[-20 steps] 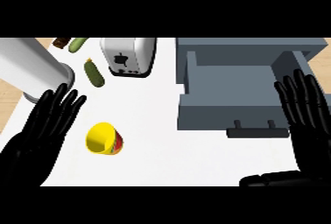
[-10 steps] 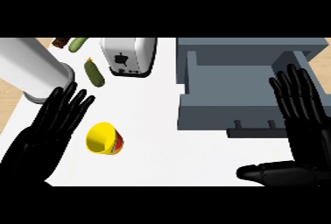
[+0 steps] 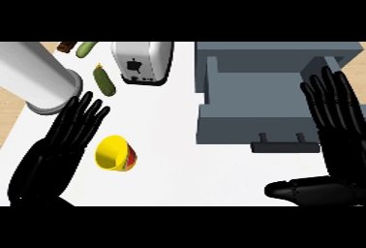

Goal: Pick up the cup, place it into the drawer and close the drawer

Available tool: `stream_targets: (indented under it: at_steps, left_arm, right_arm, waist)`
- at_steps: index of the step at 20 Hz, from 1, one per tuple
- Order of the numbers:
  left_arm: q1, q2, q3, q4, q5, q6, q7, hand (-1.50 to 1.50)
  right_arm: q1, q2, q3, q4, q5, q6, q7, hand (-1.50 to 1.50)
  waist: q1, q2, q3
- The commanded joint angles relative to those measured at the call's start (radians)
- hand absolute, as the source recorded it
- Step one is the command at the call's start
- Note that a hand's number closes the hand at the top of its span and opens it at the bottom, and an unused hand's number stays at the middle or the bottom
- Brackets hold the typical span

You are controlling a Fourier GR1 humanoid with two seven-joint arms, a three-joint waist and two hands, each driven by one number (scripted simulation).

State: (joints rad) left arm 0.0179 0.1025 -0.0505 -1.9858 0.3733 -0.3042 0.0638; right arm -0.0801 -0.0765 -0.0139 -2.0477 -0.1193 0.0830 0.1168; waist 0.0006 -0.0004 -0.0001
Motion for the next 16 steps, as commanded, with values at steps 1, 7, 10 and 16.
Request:
stream_targets:
  at_steps: [1, 7, 10, 16]
  left_arm:
    - [-0.007, 0.02, 0.064, 0.013, 0.044, -0.027, 0.01, -1.5]
    - [0.067, 0.004, 0.025, -0.024, -0.003, -0.017, 0.04, -1.5]
    - [0.124, -0.029, -0.014, 0.047, -0.091, -0.035, -0.05, -1.5]
    - [0.035, -0.007, 0.073, 0.268, -0.145, -0.058, -0.157, -1.5]
  right_arm:
    - [0.021, 0.004, 0.016, -0.013, 0.011, 0.017, -0.013, -1.5]
    - [0.059, 0.053, 0.07, -0.058, 0.063, -0.028, -0.017, -1.5]
    - [-0.024, 0.022, 0.006, 0.018, 0.025, -0.017, -0.001, -1.5]
    - [-0.035, 0.019, 0.014, 0.019, 0.04, -0.016, 0.003, -1.5]
  waist:
    - [0.0, 0.0, 0.0]
    - [0.001, -0.001, 0.0]
    - [0.002, 0.0, 0.0]
    - [-0.001, 0.001, 0.0]
